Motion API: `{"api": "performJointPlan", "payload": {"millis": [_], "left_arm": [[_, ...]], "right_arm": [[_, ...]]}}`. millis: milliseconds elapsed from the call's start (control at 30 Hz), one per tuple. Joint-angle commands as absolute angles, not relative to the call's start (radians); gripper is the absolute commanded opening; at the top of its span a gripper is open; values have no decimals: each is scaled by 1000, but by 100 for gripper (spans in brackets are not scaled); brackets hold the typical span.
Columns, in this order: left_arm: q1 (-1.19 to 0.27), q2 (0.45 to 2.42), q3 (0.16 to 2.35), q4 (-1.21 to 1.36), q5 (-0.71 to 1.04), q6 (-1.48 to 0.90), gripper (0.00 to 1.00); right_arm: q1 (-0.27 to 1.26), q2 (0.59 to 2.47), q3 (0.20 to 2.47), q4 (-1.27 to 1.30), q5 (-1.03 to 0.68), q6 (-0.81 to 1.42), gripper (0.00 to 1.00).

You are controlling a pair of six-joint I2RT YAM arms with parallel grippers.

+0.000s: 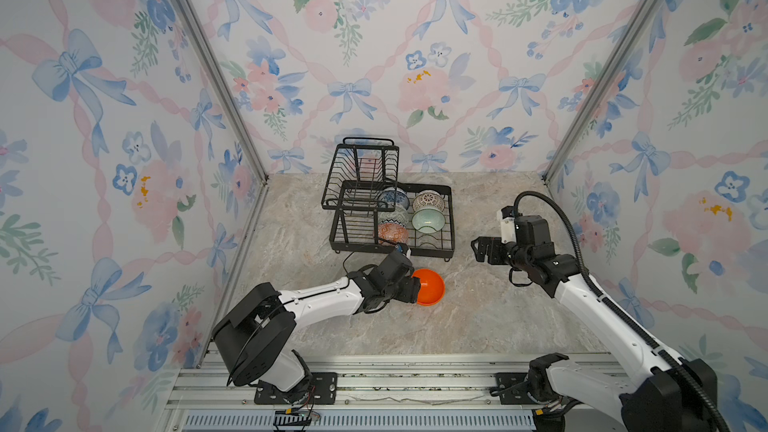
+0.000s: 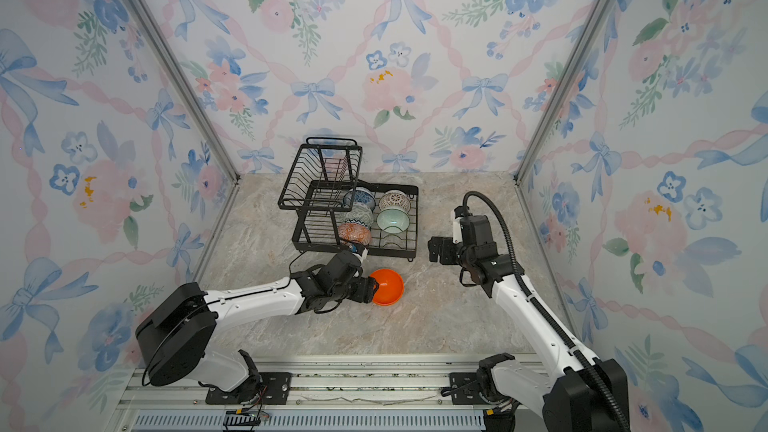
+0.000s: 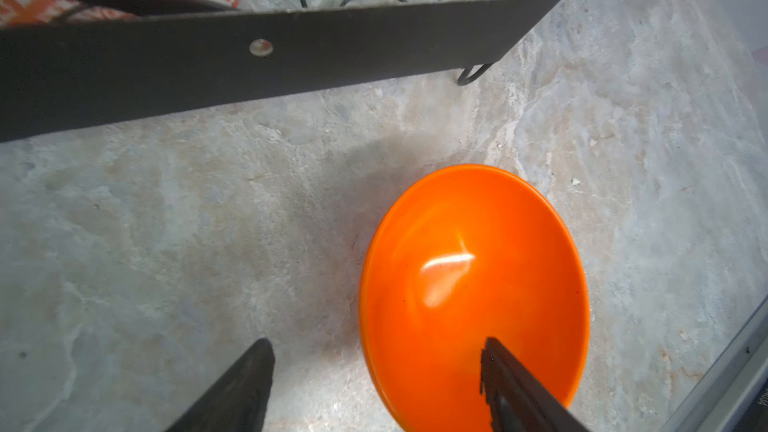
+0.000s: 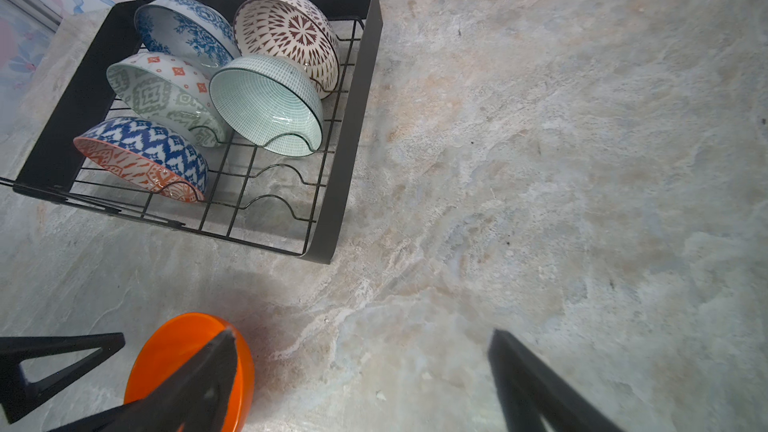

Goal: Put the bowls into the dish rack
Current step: 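Lower the left gripper onto the orange bowl rim and grasp it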

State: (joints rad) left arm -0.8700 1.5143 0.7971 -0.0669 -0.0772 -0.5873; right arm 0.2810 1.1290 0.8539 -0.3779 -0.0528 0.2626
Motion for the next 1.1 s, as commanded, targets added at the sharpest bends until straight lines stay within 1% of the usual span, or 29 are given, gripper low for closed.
{"api": "performJointPlan", "payload": {"millis": [0, 233, 433, 533, 600, 733, 867, 1067], "left_arm": [[-862, 1537, 829, -51, -62, -580, 74], [-848, 1566, 842, -31, -36, -565, 62], [-844, 1570, 840, -17, -23, -561, 49], [-841, 1582, 850, -16, -12, -556, 44], [-841, 1593, 862, -17, -5, -552, 42], [-840, 1610, 880, -18, 2, -548, 34], [-839, 1613, 876, -18, 6, -548, 30], [-839, 1620, 857, -20, 15, -549, 29]], "right_arm": [[270, 1147, 855, -374, -69, 266, 97], [270, 1145, 861, -382, -68, 267, 97], [272, 1129, 857, -396, -62, 263, 97], [272, 1130, 856, -396, -59, 261, 97], [272, 1136, 858, -394, -59, 260, 97], [272, 1149, 863, -395, -61, 258, 97], [272, 1148, 859, -392, -57, 258, 97], [272, 1147, 857, -393, -55, 256, 97]]}}
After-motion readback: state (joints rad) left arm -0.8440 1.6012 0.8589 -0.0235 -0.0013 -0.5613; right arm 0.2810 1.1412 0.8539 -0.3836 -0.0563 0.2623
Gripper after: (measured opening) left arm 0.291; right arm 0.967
